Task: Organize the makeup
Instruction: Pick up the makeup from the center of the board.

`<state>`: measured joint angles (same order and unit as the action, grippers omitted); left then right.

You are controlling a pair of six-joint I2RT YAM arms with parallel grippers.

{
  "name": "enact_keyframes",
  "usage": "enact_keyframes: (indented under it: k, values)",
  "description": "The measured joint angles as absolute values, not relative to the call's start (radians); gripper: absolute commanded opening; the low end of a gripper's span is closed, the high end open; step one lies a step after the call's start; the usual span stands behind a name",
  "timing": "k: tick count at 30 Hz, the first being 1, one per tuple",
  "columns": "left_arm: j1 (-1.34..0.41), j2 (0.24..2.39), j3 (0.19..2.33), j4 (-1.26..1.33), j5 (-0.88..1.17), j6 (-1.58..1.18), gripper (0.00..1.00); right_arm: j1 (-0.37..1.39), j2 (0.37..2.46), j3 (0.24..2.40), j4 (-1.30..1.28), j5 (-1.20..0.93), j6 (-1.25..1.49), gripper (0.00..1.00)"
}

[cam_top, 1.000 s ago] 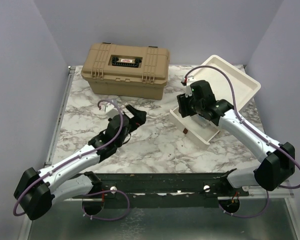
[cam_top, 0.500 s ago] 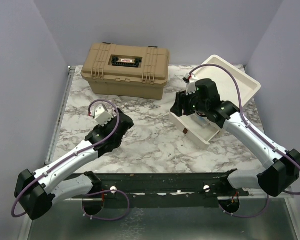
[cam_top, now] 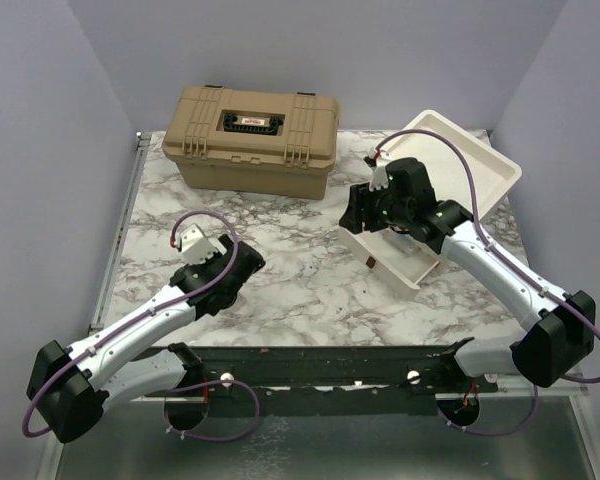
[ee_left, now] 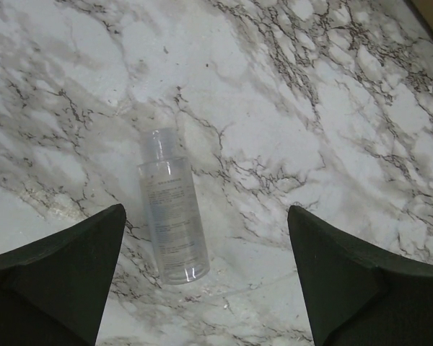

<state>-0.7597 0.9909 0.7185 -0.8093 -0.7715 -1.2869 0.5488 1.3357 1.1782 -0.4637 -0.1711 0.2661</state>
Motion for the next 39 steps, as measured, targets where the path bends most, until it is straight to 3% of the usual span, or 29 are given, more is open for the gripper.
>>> enact_keyframes:
  k: [12, 25, 31, 39]
  values:
    - [-0.673, 0.994, 0.564, -0.694, -0.689, -1.251, 0.76, 0.549, 1.348, 1.178, -0.464, -0.171, 0.297, 0.60]
    - [-0.614, 1.015, 0.492, -0.537, -0.572, -1.192, 0.70, 0.549, 1.353, 1.180, -0.465, -0.171, 0.314, 0.60]
    - [-0.610, 1.025, 0.474, -0.513, -0.563, -1.192, 0.61, 0.549, 1.364, 1.181, -0.471, -0.171, 0.317, 0.60]
    - [-0.608, 1.040, 0.460, -0.481, -0.547, -1.185, 0.57, 0.549, 1.368, 1.181, -0.491, -0.170, 0.318, 0.60]
